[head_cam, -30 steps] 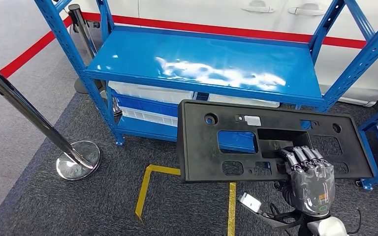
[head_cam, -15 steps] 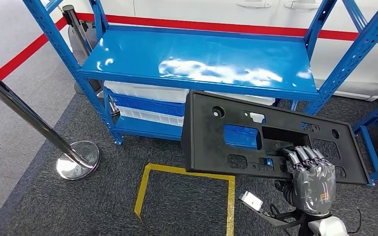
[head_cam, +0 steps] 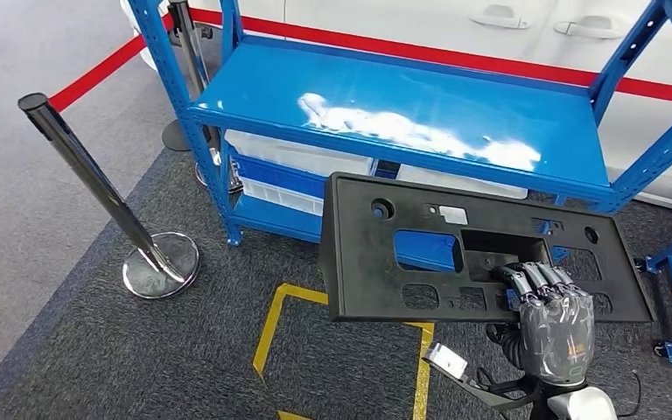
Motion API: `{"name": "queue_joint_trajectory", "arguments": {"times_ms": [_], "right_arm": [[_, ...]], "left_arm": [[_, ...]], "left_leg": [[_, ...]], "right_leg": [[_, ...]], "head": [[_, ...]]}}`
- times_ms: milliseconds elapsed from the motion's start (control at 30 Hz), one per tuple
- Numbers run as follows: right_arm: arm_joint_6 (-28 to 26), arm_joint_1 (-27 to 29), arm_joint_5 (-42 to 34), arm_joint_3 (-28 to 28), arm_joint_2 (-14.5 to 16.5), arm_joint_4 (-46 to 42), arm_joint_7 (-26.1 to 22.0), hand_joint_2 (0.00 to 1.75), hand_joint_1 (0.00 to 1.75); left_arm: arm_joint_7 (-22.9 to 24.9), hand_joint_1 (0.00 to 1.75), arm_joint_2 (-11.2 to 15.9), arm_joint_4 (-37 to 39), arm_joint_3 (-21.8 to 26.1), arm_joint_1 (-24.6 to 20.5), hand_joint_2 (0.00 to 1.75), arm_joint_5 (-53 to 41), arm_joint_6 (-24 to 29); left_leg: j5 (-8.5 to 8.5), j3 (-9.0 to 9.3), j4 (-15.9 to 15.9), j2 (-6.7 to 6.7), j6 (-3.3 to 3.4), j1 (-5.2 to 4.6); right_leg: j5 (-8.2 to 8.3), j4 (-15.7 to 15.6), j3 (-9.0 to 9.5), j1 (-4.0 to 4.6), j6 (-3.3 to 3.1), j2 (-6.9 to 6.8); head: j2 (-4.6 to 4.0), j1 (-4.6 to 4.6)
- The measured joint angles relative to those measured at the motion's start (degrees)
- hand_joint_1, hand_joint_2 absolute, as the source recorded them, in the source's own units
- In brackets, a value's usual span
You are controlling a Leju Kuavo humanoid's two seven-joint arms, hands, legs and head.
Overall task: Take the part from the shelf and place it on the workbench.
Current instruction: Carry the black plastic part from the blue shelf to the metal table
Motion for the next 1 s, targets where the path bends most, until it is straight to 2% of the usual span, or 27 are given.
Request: {"name": "queue_joint_trajectory", "arguments": {"times_ms": [33,67,100,133,200,267,333,367,400,467,500,533,567,600,633,667,700,733,767,833,867,900,933,967,1000], "right_arm": [[0.01,0.12,-0.01,0.00,0.01,0.00,0.00,1.75,1.75],[0.03,0.19,-0.01,0.00,0.01,0.00,-0.02,1.75,1.75],[0.04,0.21,-0.02,0.00,0.02,0.00,-0.04,1.75,1.75],[0.05,0.20,-0.02,0.00,0.02,-0.01,-0.08,1.75,1.75],[0.07,0.22,-0.04,0.00,0.03,-0.01,-0.12,1.75,1.75],[0.14,0.22,-0.02,0.03,0.04,-0.01,-0.23,1.75,1.75],[0.70,-0.57,0.54,0.40,0.71,0.06,-0.75,1.75,1.75],[1.32,-1.69,1.19,1.01,1.64,0.34,-1.09,1.75,1.75],[2.15,-3.47,2.06,2.09,3.18,1.04,-1.25,1.75,1.75],[4.03,-8.66,3.61,5.74,7.59,4.30,-0.45,1.75,1.75],[4.74,-11.49,4.02,7.97,10.02,6.63,0.33,1.75,1.75],[5.19,-14.11,4.11,10.14,12.24,8.99,1.07,1.75,1.75],[5.38,-16.36,3.96,12.10,14.09,11.09,1.65,1.75,1.75],[5.39,-18.25,3.72,13.81,15.60,12.77,2.06,1.75,1.75],[5.37,-19.87,3.42,15.23,16.75,13.99,2.33,1.75,1.75],[5.34,-21.17,3.17,16.35,17.58,14.88,2.52,1.75,1.75],[5.32,-22.26,3.01,17.18,18.14,15.52,2.64,1.75,1.75],[5.31,-23.14,2.90,17.85,18.55,16.07,2.73,1.75,1.75],[5.30,-23.79,2.83,18.38,18.87,16.52,2.79,1.75,1.75],[5.31,-24.65,2.68,19.25,19.41,17.20,2.91,1.75,1.75],[5.33,-24.92,2.61,19.53,19.62,17.45,3.00,1.75,1.75],[5.34,-25.13,2.57,19.69,19.74,17.68,3.11,1.75,1.75],[5.35,-25.27,2.54,19.78,19.82,17.88,3.20,1.75,1.75],[5.37,-25.30,2.52,19.83,19.82,18.09,3.28,1.75,1.75],[5.39,-25.27,2.50,19.88,19.82,18.31,3.32,1.75,1.75]], "left_arm": [[0.00,0.00,0.02,0.00,0.11,0.01,0.00,0.00,-0.01],[0.00,0.00,0.03,0.00,0.27,0.04,0.00,0.01,-0.01],[0.00,0.00,0.04,0.00,0.44,0.06,0.00,0.02,-0.02],[0.00,0.00,0.04,0.00,0.58,0.06,0.00,0.05,-0.03],[0.00,0.00,-0.01,0.00,0.72,0.03,0.00,0.14,-0.05],[0.00,0.00,-0.03,0.00,0.78,0.07,0.00,0.22,-0.04],[0.00,0.00,0.25,0.01,0.91,0.35,0.00,0.80,-0.03],[0.01,0.00,0.49,0.02,1.06,0.53,0.00,1.42,-0.08],[0.04,0.00,0.87,0.02,1.31,0.61,0.00,2.23,-0.28],[0.41,0.00,1.84,0.02,2.04,0.49,0.00,3.75,-1.21],[0.76,0.00,2.46,0.02,2.44,0.33,0.00,4.19,-1.84],[1.19,0.00,3.06,0.01,2.84,0.19,0.00,4.37,-2.41],[1.58,0.00,3.63,0.00,3.19,0.09,0.00,4.32,-2.84],[1.91,0.00,4.18,-0.01,3.49,0.03,0.00,4.20,-3.12],[2.14,0.00,4.62,-0.02,3.72,0.01,0.00,4.10,-3.26],[2.29,0.00,5.00,-0.04,3.90,0.00,0.00,4.03,-3.30],[2.36,0.00,5.30,-0.08,4.02,0.02,0.00,4.03,-3.30],[2.40,0.00,5.51,-0.13,4.13,0.06,0.00,4.04,-3.28],[2.40,0.00,5.69,-0.18,4.27,0.15,0.00,4.06,-3.23],[2.35,0.00,5.99,-0.22,4.63,0.47,0.00,4.12,-3.14],[2.27,0.00,6.10,-0.22,4.84,0.63,0.00,4.13,-3.09],[2.15,0.00,6.21,-0.23,5.01,0.68,0.00,4.12,-3.09],[1.99,0.00,6.32,-0.24,5.12,0.63,0.00,4.07,-3.08],[1.81,0.00,6.43,-0.24,5.18,0.52,0.00,4.02,-3.08],[1.66,0.00,6.55,-0.24,5.20,0.40,0.00,3.97,-3.09]], "left_leg": [[0.05,-0.14,0.12,-0.57,0.07,-0.12],[0.06,-0.26,0.30,-1.19,0.09,-0.21],[0.05,-0.32,0.51,-1.87,0.07,-0.27],[0.01,-0.36,0.74,-2.53,0.02,-0.29],[-0.07,-0.75,1.24,-3.81,-0.23,-0.32],[0.10,-1.46,1.51,-5.01,-0.79,-0.09],[0.29,-2.06,1.57,-5.85,-1.52,0.14],[-0.06,-2.40,2.06,-5.27,-1.88,0.11],[-1.00,-3.17,3.56,-4.09,-2.24,0.07],[-4.24,-6.07,9.69,-1.25,-2.95,0.24],[-5.72,-7.86,13.31,-0.59,-3.28,0.40],[-6.42,-9.10,15.85,-0.33,-3.54,0.52],[-6.13,-9.45,16.55,-0.21,-3.74,0.58],[-4.84,-8.68,15.04,0.00,-3.85,0.61],[-2.82,-6.78,11.40,0.65,-3.85,0.61],[-1.19,-4.66,7.14,1.86,-3.76,0.49],[0.15,-2.90,3.58,2.84,-3.52,0.32],[0.84,-1.85,1.32,3.49,-3.22,0.14],[0.88,-1.74,0.66,3.56,-2.91,-0.03],[1.26,-1.98,0.58,2.25,-2.27,0.03],[1.48,-1.93,0.29,1.67,-1.94,0.17],[1.71,-1.85,-0.03,1.14,-1.56,0.33],[1.93,-1.74,-0.31,0.62,-1.21,0.49],[2.03,-1.78,-0.39,0.06,-0.98,0.50],[2.09,-1.87,-0.35,-0.55,-0.81,0.46]], "right_leg": [[-0.50,2.25,-0.92,0.01,-0.02,0.17],[0.12,2.39,-0.83,0.01,-0.10,0.28],[1.68,0.33,0.35,0.01,-0.25,0.48],[3.69,-3.35,2.32,0.01,-0.49,1.07],[5.92,-10.07,5.69,-0.07,-0.97,3.60],[6.00,-12.36,6.55,0.07,-1.18,4.90],[6.34,-12.84,6.56,0.08,-1.47,3.73],[6.55,-13.12,6.64,-0.06,-1.78,3.15],[6.78,-13.43,6.66,-0.21,-2.13,2.56],[7.04,-13.69,6.56,-0.22,-2.62,1.53],[7.08,-13.65,6.46,-0.15,-2.74,0.96],[7.10,-13.59,6.40,-0.12,-2.76,0.35],[7.09,-13.51,6.38,-0.12,-2.76,-0.34],[7.05,-13.44,6.40,-0.13,-2.73,-1.10],[6.97,-13.38,6.50,-0.13,-2.65,-1.95],[6.87,-13.36,6.61,-0.06,-2.52,-2.84],[6.77,-13.36,6.70,0.10,-2.34,-3.68],[6.72,-13.40,6.76,0.26,-2.11,-4.44],[6.70,-13.45,6.79,0.41,-1.87,-5.10],[6.68,-13.63,6.92,0.58,-1.29,-6.21],[6.35,-13.41,6.93,0.55,-1.01,-5.93],[5.45,-12.39,6.58,0.49,-0.83,-4.91],[4.00,-10.24,5.70,0.42,-0.74,-3.44],[2.16,-6.98,4.28,0.29,-0.75,-1.70],[0.35,-3.10,2.46,0.29,-0.81,-0.58]], "head": [[0.00,-0.01],[0.00,-0.02],[0.00,-0.02],[0.00,-0.02],[0.01,-0.06],[0.01,-0.08],[0.02,-0.05],[0.02,-0.10],[0.01,-0.14],[0.00,-0.23],[0.00,-0.25],[0.00,-0.26],[0.00,-0.27],[0.00,-0.28],[0.00,-0.28],[0.00,-0.28],[0.00,-0.26],[0.00,-0.25],[0.01,-0.23],[0.01,-0.23],[0.01,-0.21],[0.01,-0.20],[0.01,-0.17],[0.01,-0.15],[0.01,-0.14]]}}
